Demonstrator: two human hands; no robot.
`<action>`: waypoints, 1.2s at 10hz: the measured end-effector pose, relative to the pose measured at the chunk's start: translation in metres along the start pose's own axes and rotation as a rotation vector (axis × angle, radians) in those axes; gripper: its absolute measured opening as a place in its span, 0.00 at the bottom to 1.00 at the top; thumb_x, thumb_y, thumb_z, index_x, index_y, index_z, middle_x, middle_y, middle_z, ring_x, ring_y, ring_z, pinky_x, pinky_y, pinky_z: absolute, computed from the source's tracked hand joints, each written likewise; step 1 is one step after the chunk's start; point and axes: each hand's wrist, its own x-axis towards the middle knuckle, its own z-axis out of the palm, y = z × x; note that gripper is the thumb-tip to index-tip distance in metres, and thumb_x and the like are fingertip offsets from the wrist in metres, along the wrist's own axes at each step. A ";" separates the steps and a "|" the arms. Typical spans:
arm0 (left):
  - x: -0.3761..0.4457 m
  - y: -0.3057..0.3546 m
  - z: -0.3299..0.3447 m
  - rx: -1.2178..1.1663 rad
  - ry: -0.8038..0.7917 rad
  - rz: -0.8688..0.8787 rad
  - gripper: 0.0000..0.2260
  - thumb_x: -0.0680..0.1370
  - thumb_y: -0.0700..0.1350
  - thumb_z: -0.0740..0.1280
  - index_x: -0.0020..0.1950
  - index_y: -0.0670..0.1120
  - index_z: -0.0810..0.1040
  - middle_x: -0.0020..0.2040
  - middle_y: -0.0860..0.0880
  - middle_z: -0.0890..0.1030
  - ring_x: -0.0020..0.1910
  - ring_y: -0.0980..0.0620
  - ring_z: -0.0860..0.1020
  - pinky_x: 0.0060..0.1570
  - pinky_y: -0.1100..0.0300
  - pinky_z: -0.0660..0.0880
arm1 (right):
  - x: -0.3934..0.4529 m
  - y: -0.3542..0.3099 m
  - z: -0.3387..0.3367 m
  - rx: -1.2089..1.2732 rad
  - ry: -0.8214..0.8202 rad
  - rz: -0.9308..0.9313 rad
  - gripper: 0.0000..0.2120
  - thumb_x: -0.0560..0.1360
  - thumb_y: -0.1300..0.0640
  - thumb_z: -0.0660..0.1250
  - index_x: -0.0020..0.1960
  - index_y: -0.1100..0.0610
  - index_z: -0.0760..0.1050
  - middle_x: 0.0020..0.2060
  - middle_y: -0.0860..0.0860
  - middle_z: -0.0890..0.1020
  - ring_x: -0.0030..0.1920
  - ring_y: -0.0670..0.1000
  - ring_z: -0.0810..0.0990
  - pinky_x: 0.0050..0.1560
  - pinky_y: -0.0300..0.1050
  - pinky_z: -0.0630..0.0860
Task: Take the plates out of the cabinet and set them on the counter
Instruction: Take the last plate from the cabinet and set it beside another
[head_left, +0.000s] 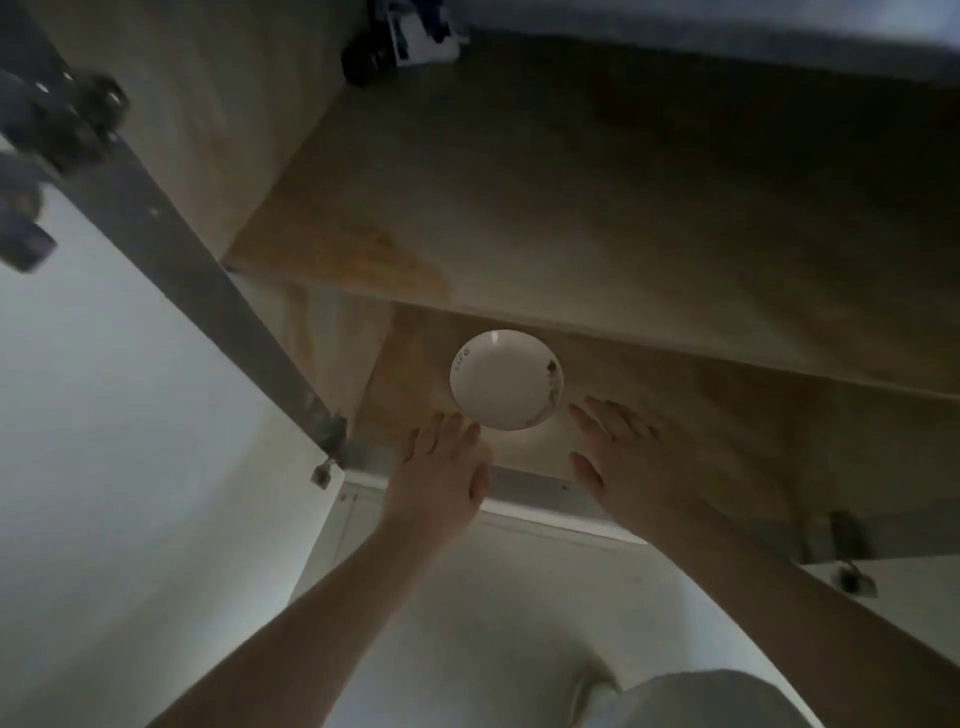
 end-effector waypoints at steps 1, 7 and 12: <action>0.019 -0.006 0.038 0.037 -0.004 0.040 0.25 0.81 0.56 0.50 0.76 0.47 0.61 0.76 0.44 0.64 0.76 0.43 0.61 0.72 0.44 0.61 | 0.031 0.009 0.037 -0.042 0.028 -0.011 0.28 0.79 0.44 0.56 0.76 0.52 0.58 0.74 0.52 0.65 0.73 0.56 0.64 0.66 0.53 0.65; 0.131 -0.073 0.052 -0.608 0.125 -0.334 0.24 0.81 0.52 0.60 0.75 0.46 0.64 0.74 0.42 0.68 0.72 0.42 0.66 0.72 0.51 0.61 | 0.150 0.048 0.103 0.384 -0.087 0.102 0.24 0.79 0.55 0.59 0.74 0.56 0.62 0.69 0.59 0.72 0.68 0.58 0.70 0.66 0.49 0.68; 0.161 -0.062 0.065 -1.768 -0.103 -0.712 0.24 0.83 0.57 0.53 0.76 0.47 0.63 0.74 0.43 0.69 0.71 0.45 0.69 0.72 0.46 0.63 | 0.177 0.070 0.156 1.144 -0.060 0.477 0.14 0.82 0.60 0.55 0.59 0.65 0.75 0.59 0.66 0.78 0.62 0.66 0.75 0.66 0.64 0.68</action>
